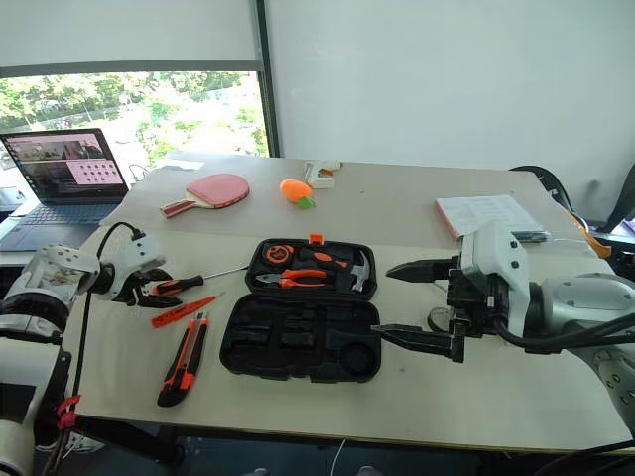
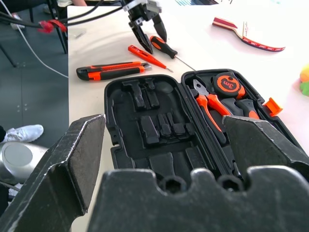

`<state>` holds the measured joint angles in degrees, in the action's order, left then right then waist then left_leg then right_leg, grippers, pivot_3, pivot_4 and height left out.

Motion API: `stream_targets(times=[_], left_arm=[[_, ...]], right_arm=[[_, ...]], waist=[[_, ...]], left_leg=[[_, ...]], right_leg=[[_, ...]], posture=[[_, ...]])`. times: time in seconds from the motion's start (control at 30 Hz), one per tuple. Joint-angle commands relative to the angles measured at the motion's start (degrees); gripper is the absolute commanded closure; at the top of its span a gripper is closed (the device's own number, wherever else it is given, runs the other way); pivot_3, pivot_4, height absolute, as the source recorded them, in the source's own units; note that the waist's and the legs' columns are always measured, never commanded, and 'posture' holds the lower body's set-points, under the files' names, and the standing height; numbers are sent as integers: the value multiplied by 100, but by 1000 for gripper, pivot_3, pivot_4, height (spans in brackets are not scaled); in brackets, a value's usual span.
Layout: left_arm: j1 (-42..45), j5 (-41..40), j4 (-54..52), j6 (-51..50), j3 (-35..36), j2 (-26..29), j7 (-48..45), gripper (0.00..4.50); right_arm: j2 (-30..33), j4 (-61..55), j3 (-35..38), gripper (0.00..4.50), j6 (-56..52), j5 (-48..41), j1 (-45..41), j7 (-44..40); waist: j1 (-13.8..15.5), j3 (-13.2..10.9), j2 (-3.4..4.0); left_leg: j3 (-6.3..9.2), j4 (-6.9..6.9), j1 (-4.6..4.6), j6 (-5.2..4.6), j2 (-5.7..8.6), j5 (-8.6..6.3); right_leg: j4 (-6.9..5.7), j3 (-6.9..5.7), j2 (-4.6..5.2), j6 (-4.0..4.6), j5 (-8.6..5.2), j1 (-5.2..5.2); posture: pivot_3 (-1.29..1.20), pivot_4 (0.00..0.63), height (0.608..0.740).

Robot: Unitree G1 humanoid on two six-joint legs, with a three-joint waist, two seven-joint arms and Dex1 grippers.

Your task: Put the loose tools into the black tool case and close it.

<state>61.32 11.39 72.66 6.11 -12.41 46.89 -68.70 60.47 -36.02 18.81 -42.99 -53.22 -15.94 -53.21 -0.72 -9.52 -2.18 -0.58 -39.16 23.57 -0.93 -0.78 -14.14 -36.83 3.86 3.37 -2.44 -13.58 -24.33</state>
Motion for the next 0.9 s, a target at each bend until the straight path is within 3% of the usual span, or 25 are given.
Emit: stream_targets(times=[0.03,0.1,0.13,0.4,0.53,0.7,0.9], left_arm=[[139,160,113,0,5,22,41,2742],[113,201,146,-15,11,20,46,3492],[104,201,159,-46,27,22,12,3621],[424,-88,48,-68,483,59,61,3622],[957,-492,-293,-238,842,-62,-483,3622],[852,-931,-1782,-747,651,-413,-1997,3622],[-116,-752,-4297,-2209,-140,-1006,-1939,3622]], right_arm=[[10,-194,148,0,-79,-268,-115,172],[17,-199,132,0,-105,-336,-166,247],[28,-205,125,0,-110,-352,-180,268],[83,-184,196,0,-145,-289,-64,306],[74,-260,333,0,-154,-300,181,321],[48,-304,386,0,-114,-267,404,342],[-51,-355,349,0,-70,-226,540,441]], waist=[[-1,0,0],[-9,0,0],[-14,0,0],[-16,0,0],[34,-19,-32],[77,-18,-31],[25,-18,-30]], left_leg=[[1,0,0,0,0,0],[3,0,-2,0,-1,0],[3,0,-3,0,-1,0],[3,-4,-6,0,0,0],[28,-33,28,0,-3,1],[35,-67,50,-6,4,-4],[47,-72,43,-7,0,-4]], right_leg=[[-1,0,0,0,0,0],[-5,0,0,0,0,0],[-8,0,-1,1,0,0],[-17,1,-2,1,0,0],[-21,-26,-4,2,1,-7],[-25,-32,9,-17,11,1],[-22,-21,6,-20,13,1]], posture=[[0,150,740],[0,150,740],[0,150,740],[0,150,740],[0,150,740],[0,150,740],[0,150,740]])
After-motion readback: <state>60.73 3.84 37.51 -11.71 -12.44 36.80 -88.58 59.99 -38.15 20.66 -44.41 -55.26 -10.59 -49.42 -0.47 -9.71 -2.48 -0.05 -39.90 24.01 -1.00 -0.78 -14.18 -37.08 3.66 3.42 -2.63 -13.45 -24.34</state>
